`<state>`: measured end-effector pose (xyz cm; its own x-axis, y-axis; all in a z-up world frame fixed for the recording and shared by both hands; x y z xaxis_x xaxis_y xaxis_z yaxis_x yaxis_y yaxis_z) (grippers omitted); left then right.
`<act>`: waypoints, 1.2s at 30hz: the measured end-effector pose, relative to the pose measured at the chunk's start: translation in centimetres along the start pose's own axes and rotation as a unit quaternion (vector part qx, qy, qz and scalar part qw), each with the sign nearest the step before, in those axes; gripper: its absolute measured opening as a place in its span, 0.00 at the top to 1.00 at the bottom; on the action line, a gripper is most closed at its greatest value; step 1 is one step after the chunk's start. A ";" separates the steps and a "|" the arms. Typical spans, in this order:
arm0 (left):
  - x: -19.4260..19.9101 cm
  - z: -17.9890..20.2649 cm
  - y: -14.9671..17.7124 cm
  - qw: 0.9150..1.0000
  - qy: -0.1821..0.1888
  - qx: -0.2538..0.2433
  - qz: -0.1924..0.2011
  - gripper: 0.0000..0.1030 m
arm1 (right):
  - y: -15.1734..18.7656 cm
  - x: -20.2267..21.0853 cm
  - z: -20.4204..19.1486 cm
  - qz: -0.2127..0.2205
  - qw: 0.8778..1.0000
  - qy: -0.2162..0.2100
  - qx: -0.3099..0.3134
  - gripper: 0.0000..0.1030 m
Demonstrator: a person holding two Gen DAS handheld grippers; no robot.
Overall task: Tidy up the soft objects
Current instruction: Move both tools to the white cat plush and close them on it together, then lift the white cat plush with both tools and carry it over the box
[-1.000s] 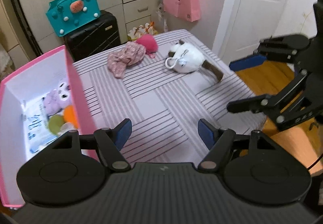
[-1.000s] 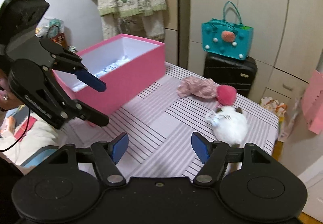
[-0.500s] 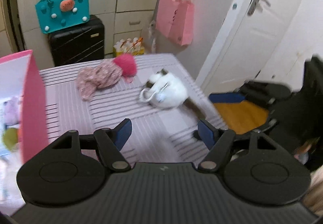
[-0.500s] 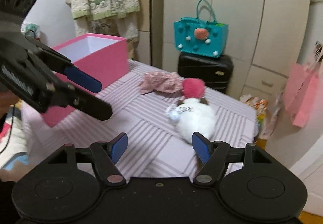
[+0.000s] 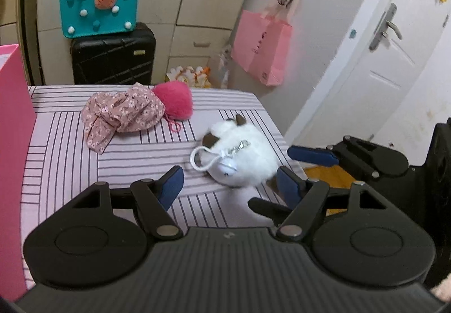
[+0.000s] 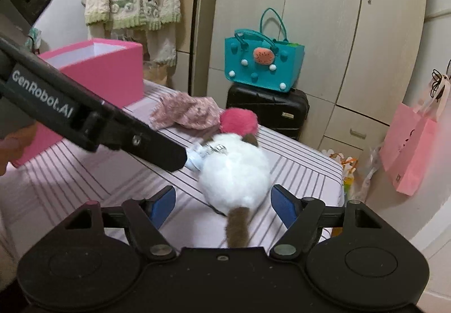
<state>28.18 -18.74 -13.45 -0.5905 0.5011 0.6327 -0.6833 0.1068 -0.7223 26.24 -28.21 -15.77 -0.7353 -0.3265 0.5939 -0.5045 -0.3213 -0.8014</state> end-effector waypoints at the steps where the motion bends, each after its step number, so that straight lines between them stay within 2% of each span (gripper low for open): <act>1: -0.4 -0.1 0.0 1.000 -0.005 0.002 0.008 0.30 | 0.2 -0.3 0.1 -0.002 1.000 0.003 0.004 0.24; 3: -1.0 0.1 0.0 1.000 -0.009 -0.003 0.015 0.29 | 0.4 -1.0 0.4 -0.005 1.000 0.003 0.009 0.24; 7: -2.6 1.2 -0.3 0.997 -0.037 -0.063 0.006 0.29 | 0.8 -2.3 0.6 -0.020 1.000 -0.007 0.015 0.24; 12: -4.1 1.0 -1.1 0.997 -0.046 -0.060 0.004 0.29 | 0.7 -3.1 1.0 -0.008 1.000 -0.015 0.016 0.24; 14: -4.8 0.8 -1.2 0.998 -0.038 -0.058 -0.001 0.29 | 0.6 -3.5 1.2 -0.008 1.000 -0.017 0.011 0.24; 16: -5.8 0.4 -1.1 0.999 -0.014 -0.041 -0.019 0.30 | 0.7 -3.9 1.4 -0.006 1.000 -0.021 0.009 0.25; 18: -6.0 0.1 -1.1 1.000 0.006 -0.020 -0.017 0.34 | 0.7 -4.1 1.3 -0.004 0.999 -0.033 0.007 0.34; 22: -6.3 0.4 -0.8 0.999 0.029 -0.021 -0.013 0.38 | 0.7 -4.1 1.2 -0.005 1.000 -0.024 -0.015 0.40; 31: -5.4 1.5 0.3 0.999 0.026 -0.034 0.015 0.38 | 1.1 -2.7 0.2 0.001 0.998 0.005 -0.055 0.43; 36: -3.5 2.0 0.6 0.998 0.033 -0.043 0.015 0.38 | 0.9 -1.0 -1.1 0.006 0.998 0.009 -0.057 0.43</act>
<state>28.94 -22.12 -15.53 -0.5780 0.5607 0.5929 -0.6253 0.1625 -0.7633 26.06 -27.23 -17.16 -0.7493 -0.3126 0.5838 -0.5432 -0.2141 -0.8119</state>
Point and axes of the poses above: each gripper's, at about its wrist camera, not at the fingertips, and x roughly against the way its jaws point, z to its right, y to its underside, the point moved 8 cm from there along -x, roughly the way its jaws point, and after that the axes turned 3 degrees about -x, right-handed, at the moved point
